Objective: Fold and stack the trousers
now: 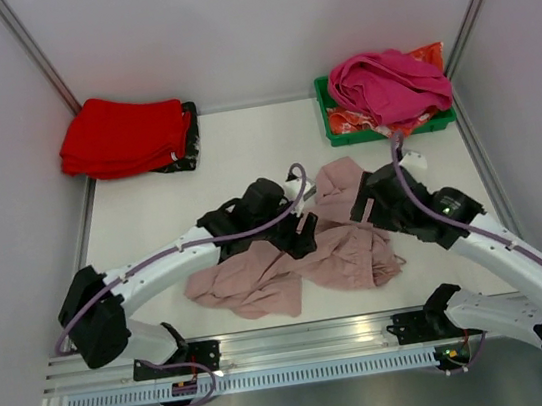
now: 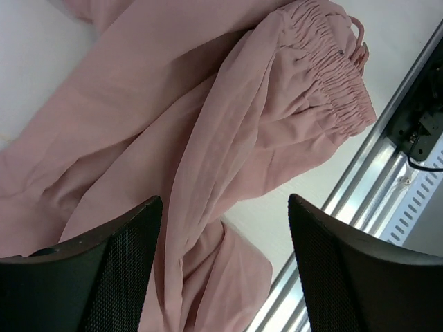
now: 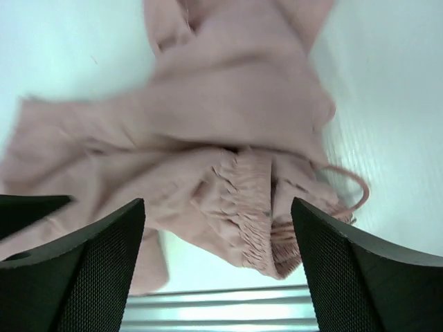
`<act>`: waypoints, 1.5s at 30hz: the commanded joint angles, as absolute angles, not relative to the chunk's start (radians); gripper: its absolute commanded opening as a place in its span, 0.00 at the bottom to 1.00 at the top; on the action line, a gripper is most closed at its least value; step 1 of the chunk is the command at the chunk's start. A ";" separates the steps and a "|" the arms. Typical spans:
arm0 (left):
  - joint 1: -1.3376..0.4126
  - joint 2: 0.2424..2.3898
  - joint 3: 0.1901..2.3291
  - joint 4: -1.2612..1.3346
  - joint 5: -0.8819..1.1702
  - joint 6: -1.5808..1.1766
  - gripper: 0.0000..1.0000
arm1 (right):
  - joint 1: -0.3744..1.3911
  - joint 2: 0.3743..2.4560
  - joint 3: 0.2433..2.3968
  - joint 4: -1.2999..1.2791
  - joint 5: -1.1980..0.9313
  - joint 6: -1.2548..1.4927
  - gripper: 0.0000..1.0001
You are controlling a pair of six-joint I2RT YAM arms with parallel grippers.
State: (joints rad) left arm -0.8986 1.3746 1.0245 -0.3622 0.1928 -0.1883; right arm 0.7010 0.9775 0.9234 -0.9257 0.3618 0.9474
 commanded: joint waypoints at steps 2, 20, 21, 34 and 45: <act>-0.946 1.486 1.134 -0.195 0.178 -0.043 0.79 | 0.615 0.953 1.084 -1.115 0.472 0.905 0.92; -0.989 1.619 1.112 -0.109 0.138 -0.063 0.02 | 0.468 0.864 0.895 -0.713 0.123 0.713 0.91; -0.983 1.583 1.088 -0.104 0.127 -0.070 0.02 | 0.468 0.867 0.867 -0.668 0.038 0.712 0.90; -0.913 1.328 0.885 0.020 0.129 -0.161 0.02 | 0.469 0.796 0.689 -0.221 -0.268 0.503 0.85; -0.707 1.374 0.903 0.084 0.321 -0.193 0.02 | 0.472 0.767 0.595 -0.132 -0.367 0.495 0.83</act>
State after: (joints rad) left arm -0.7391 1.3628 0.8684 0.0181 0.2363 -0.1673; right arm 0.4709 0.7483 0.6464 -0.1898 -0.3176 0.5251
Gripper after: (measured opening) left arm 0.030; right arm 0.839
